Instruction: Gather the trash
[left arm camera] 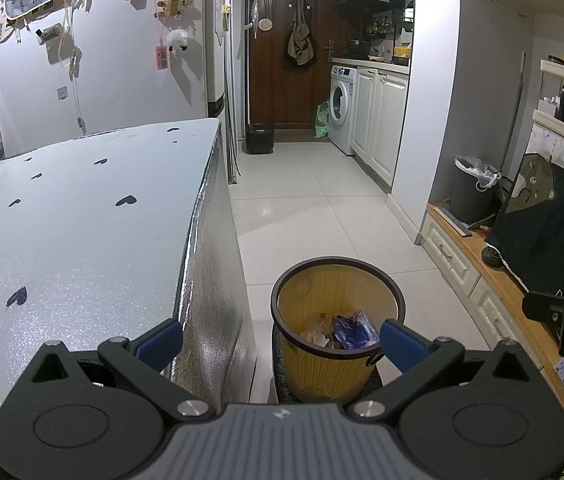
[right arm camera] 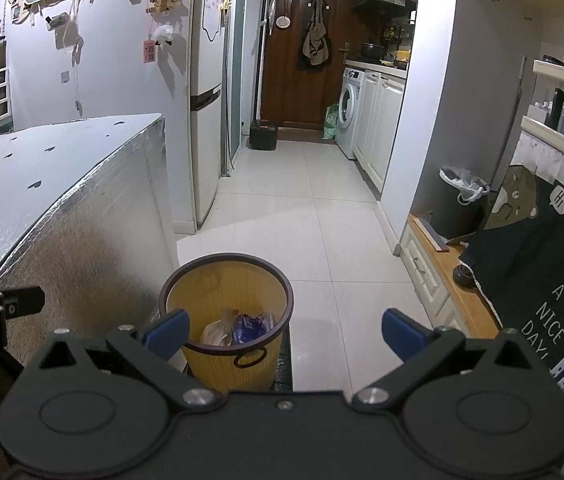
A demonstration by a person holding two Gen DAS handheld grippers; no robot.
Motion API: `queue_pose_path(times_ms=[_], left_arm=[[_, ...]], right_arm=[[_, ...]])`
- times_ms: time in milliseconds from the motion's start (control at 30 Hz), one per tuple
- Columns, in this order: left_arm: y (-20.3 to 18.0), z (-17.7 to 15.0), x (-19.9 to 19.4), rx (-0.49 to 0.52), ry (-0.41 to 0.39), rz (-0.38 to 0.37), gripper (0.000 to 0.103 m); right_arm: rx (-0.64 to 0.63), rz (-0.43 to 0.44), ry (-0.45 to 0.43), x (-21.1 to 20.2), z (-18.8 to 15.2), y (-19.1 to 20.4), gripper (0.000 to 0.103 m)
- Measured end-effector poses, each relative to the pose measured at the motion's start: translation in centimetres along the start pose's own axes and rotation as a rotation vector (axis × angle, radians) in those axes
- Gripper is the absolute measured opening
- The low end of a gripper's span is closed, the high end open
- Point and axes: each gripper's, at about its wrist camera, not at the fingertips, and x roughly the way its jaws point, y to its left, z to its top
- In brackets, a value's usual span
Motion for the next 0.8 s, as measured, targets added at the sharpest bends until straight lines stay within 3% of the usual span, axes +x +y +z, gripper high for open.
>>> queue_pose_path(times_ms=[800], left_arm=[[-0.03, -0.02, -0.10, 0.000, -0.001, -0.001, 0.103]], right_arm=[[-0.006, 0.005, 0.001, -0.05, -0.05, -0.20, 0.103]])
